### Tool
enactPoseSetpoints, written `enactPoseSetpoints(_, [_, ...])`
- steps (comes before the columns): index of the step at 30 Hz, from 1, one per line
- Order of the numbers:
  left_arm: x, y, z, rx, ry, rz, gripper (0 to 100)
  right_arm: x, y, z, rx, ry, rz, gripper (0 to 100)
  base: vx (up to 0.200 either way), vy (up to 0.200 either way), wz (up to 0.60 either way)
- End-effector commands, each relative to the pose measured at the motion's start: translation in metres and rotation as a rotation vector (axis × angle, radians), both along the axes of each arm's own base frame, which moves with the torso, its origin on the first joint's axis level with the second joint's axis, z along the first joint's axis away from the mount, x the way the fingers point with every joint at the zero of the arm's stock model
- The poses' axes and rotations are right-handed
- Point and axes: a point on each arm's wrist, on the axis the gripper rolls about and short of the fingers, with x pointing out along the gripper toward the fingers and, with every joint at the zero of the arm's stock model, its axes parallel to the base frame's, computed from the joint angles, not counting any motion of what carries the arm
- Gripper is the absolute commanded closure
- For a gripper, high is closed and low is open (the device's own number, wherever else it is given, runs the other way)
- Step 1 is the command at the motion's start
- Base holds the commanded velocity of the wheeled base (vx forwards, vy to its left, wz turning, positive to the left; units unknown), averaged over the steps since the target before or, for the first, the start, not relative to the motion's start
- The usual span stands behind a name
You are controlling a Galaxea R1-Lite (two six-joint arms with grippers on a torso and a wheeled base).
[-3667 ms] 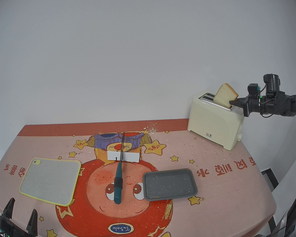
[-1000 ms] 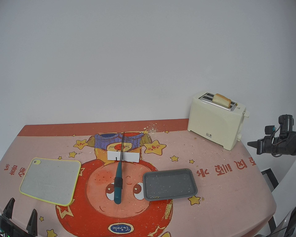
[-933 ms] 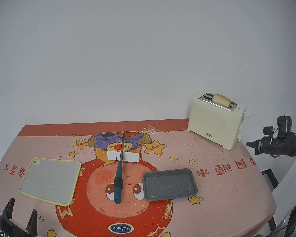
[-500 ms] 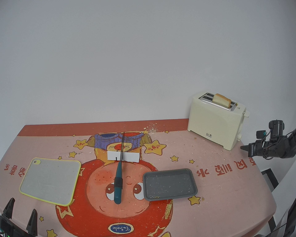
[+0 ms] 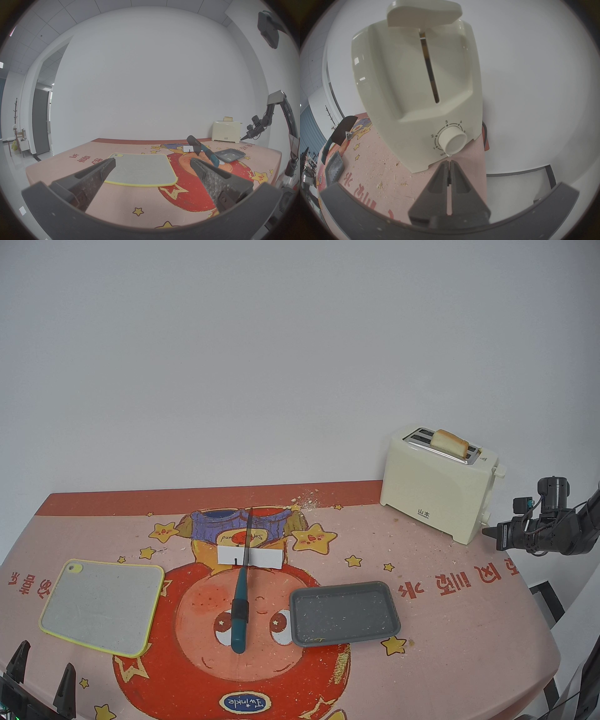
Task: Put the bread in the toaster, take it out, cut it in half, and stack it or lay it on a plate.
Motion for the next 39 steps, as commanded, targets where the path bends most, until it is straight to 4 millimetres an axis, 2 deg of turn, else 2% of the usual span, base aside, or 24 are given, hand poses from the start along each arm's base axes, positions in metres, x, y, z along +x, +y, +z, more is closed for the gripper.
enactPoseSetpoints(1, [0.001,0.0,-0.005,0.0,0.017,0.0,0,0.001,0.0,-0.003,-0.002,0.006,-0.004,100,0.0,0.0,0.0])
enactPoseSetpoints(17, [0.001,0.0,-0.005,0.0,0.017,0.0,0,0.01,-0.003,-0.013,-0.013,-0.036,-0.025,100,0.0,0.0,0.0])
enactPoseSetpoints(39, [0.001,0.0,-0.005,0.0,0.017,0.0,0,0.013,-0.003,-0.005,-0.019,-0.066,-0.023,100,0.0,0.0,0.0])
